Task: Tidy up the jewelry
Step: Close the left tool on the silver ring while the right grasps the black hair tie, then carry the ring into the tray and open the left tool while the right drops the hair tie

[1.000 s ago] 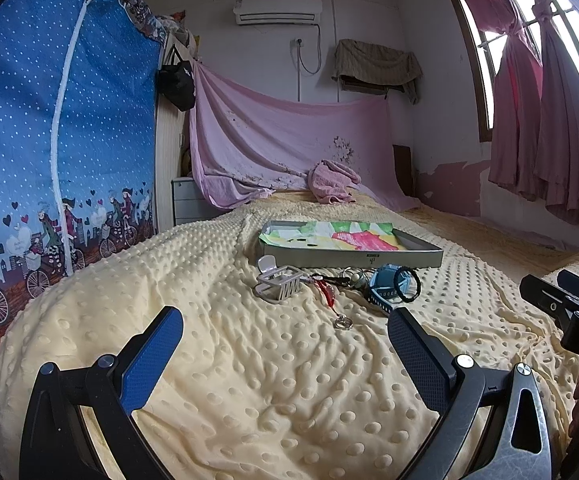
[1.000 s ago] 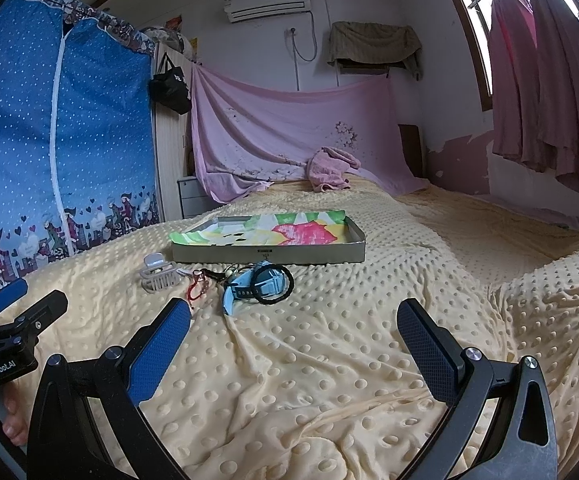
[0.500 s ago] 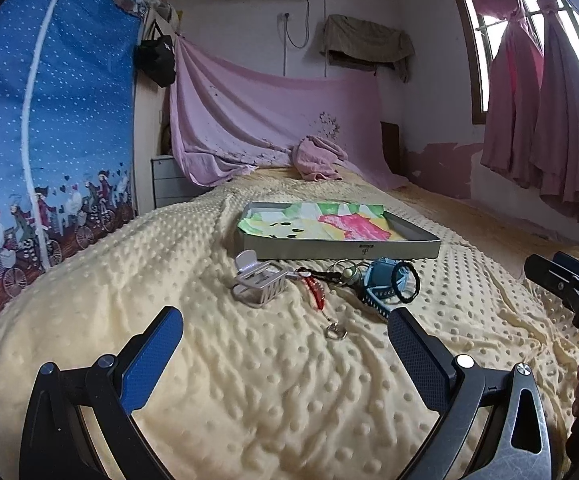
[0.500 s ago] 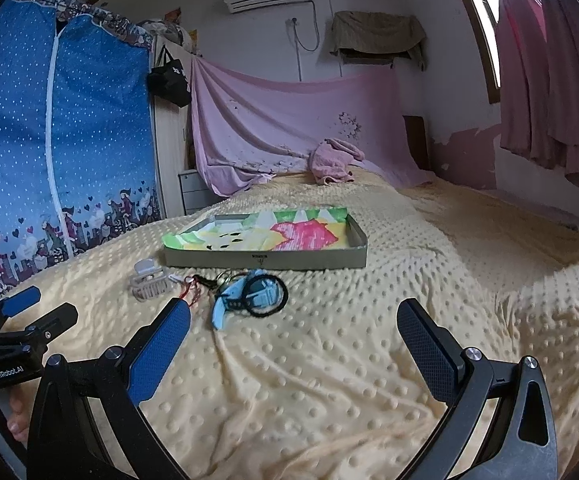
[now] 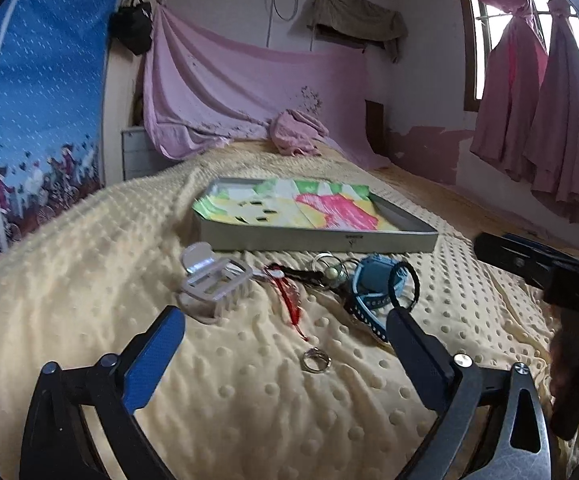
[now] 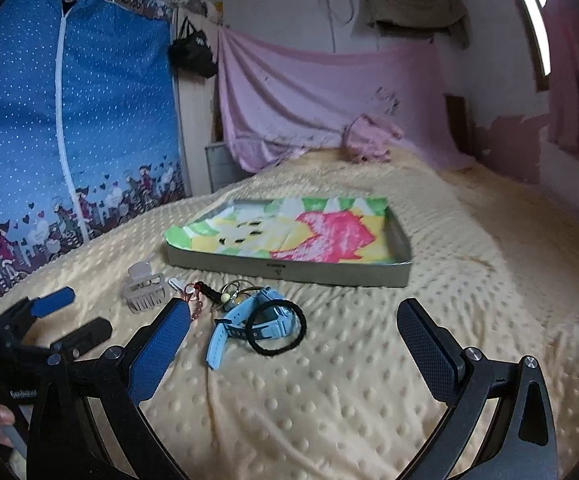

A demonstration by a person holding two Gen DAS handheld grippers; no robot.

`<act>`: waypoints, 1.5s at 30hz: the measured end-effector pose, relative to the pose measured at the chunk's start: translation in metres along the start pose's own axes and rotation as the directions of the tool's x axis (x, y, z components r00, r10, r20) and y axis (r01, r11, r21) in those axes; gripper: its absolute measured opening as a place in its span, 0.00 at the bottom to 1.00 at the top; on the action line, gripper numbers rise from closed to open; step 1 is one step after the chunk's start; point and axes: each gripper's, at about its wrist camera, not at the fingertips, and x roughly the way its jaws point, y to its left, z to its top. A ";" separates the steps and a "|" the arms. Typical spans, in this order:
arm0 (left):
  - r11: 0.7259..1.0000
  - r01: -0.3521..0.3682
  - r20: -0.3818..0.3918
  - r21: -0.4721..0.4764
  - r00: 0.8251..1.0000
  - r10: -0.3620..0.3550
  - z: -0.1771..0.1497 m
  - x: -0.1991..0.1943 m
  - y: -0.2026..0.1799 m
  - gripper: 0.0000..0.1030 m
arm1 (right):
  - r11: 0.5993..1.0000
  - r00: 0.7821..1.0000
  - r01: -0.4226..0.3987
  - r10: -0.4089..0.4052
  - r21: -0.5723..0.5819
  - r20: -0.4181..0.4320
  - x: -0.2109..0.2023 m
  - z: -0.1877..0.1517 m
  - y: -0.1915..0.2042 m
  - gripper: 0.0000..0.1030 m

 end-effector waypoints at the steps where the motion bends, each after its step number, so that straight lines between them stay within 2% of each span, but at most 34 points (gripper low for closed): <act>1: 1.000 0.010 -0.012 0.002 1.000 -0.010 -0.002 0.004 -0.001 0.91 | 1.000 1.000 -0.015 0.015 0.002 -0.015 0.008 0.001 -0.001 0.99; 5: 0.999 0.049 -0.066 -0.009 0.997 -0.049 -0.008 0.016 0.000 0.79 | 0.999 0.997 -0.049 0.048 -0.012 -0.063 0.037 -0.007 -0.001 0.97; 7: 0.997 0.075 -0.088 -0.020 0.993 -0.076 -0.010 0.020 0.003 0.70 | 0.998 0.994 -0.065 0.064 -0.014 -0.092 0.049 -0.013 0.000 0.93; 9: 0.995 0.102 -0.114 -0.025 0.988 -0.104 -0.012 0.026 0.002 0.63 | 0.997 0.988 -0.080 0.079 -0.007 -0.131 0.061 -0.019 -0.001 0.82; 11: 0.992 0.124 -0.135 -0.027 0.983 -0.127 -0.015 0.031 0.001 0.60 | 0.995 0.979 -0.101 0.100 0.008 -0.176 0.074 -0.026 -0.001 0.76; 14: 0.987 0.154 -0.173 -0.032 0.972 -0.158 -0.018 0.039 -0.001 0.54 | 0.992 0.969 -0.119 0.122 0.027 -0.215 0.087 -0.033 -0.003 0.72; 18: 0.984 0.166 -0.237 -0.059 0.956 -0.175 -0.020 0.054 0.001 0.45 | 0.991 0.957 -0.129 0.134 0.035 -0.257 0.102 -0.042 0.000 0.64; 20: 0.982 0.175 -0.253 -0.070 0.949 -0.187 -0.022 0.058 0.001 0.44 | 0.991 0.951 -0.129 0.133 0.034 -0.280 0.109 -0.046 0.002 0.61; 25: 0.985 0.166 -0.280 -0.050 0.944 -0.173 -0.023 0.065 -0.004 0.37 | 0.992 0.949 -0.124 0.125 0.020 -0.289 0.111 -0.049 0.006 0.60; 31: 0.985 0.157 -0.286 -0.074 0.943 -0.172 -0.024 0.066 0.001 0.20 | 0.993 0.951 -0.118 0.115 0.007 -0.286 0.109 -0.050 0.007 0.47; 34: 0.983 0.162 -0.279 -0.084 0.943 -0.179 -0.024 0.065 0.004 0.19 | 0.993 0.953 -0.119 0.114 0.001 -0.281 0.108 -0.050 0.007 0.42; 42: 0.982 0.172 -0.229 -0.071 0.956 -0.184 -0.022 0.055 0.004 0.19 | 0.991 0.959 -0.136 0.133 0.002 -0.252 0.099 -0.051 0.006 0.17; 45: 0.981 0.188 -0.203 -0.056 0.959 -0.195 -0.020 0.049 0.002 0.19 | 0.989 0.962 -0.146 0.141 -0.002 -0.233 0.092 -0.051 0.007 0.10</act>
